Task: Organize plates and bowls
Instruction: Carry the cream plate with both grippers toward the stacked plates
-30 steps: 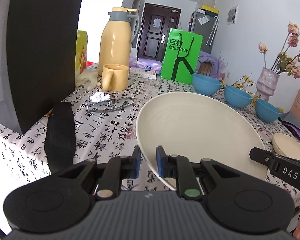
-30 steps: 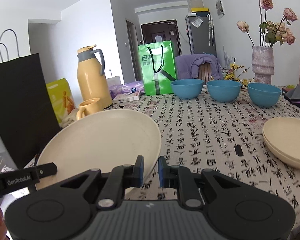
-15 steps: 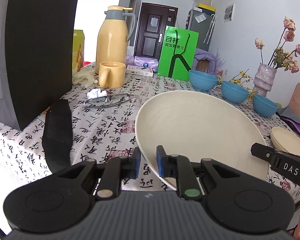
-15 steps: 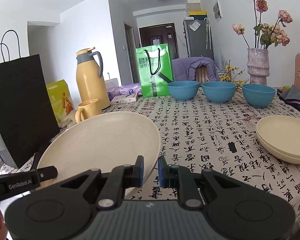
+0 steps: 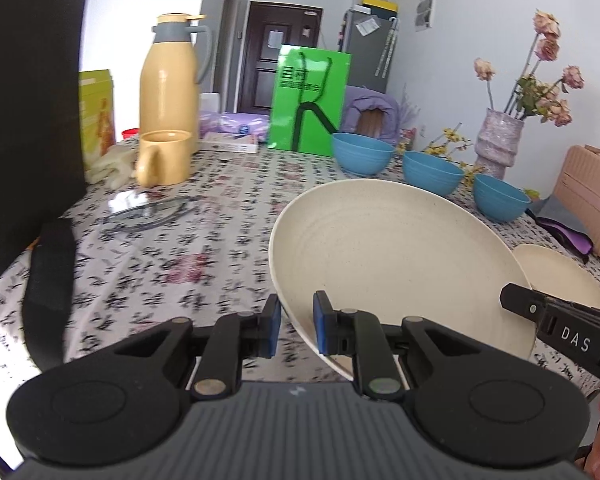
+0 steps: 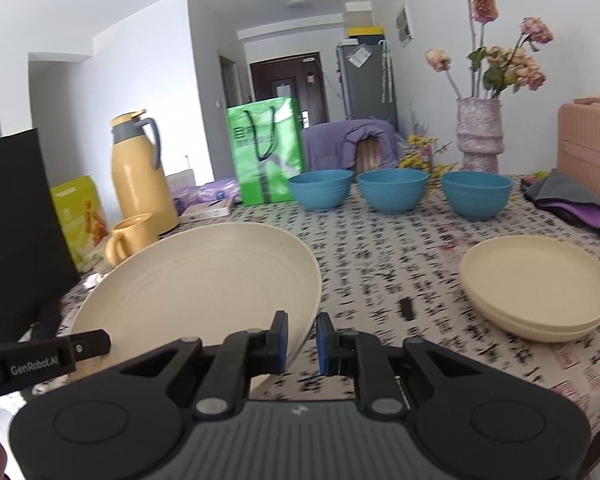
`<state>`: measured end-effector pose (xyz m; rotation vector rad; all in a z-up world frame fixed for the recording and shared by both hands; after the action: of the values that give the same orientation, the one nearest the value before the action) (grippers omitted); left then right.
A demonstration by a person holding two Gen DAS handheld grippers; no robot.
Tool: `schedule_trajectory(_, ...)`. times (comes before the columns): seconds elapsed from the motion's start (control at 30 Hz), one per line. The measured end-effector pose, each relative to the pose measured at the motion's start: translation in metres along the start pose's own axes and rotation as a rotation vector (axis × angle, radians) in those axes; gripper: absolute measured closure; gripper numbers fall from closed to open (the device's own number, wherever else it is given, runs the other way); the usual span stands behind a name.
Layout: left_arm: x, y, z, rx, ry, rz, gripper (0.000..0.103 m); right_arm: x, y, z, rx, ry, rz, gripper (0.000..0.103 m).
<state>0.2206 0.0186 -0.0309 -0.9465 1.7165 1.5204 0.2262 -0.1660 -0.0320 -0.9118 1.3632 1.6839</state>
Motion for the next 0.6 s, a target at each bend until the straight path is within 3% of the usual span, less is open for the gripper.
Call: schedule_trajectory(0.6,-0.018,-0.048,-0.105,0.145,-0.042,0.029,0.085,-0.035,-0.002,-0.103,0.132,-0.039,-0.051,0.088)
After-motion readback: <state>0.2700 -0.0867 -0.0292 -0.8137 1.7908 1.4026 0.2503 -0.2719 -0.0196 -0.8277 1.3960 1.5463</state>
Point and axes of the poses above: each gripper's, at about its wrist camera, not at the fingertips, and y roughly against the way its jaws point, z to its left, x to its underside, the point moved 7 cm from there along -y, roughly the way its jaws point, and after that the axes turned 1 degree about z, right-handed, at the moved point
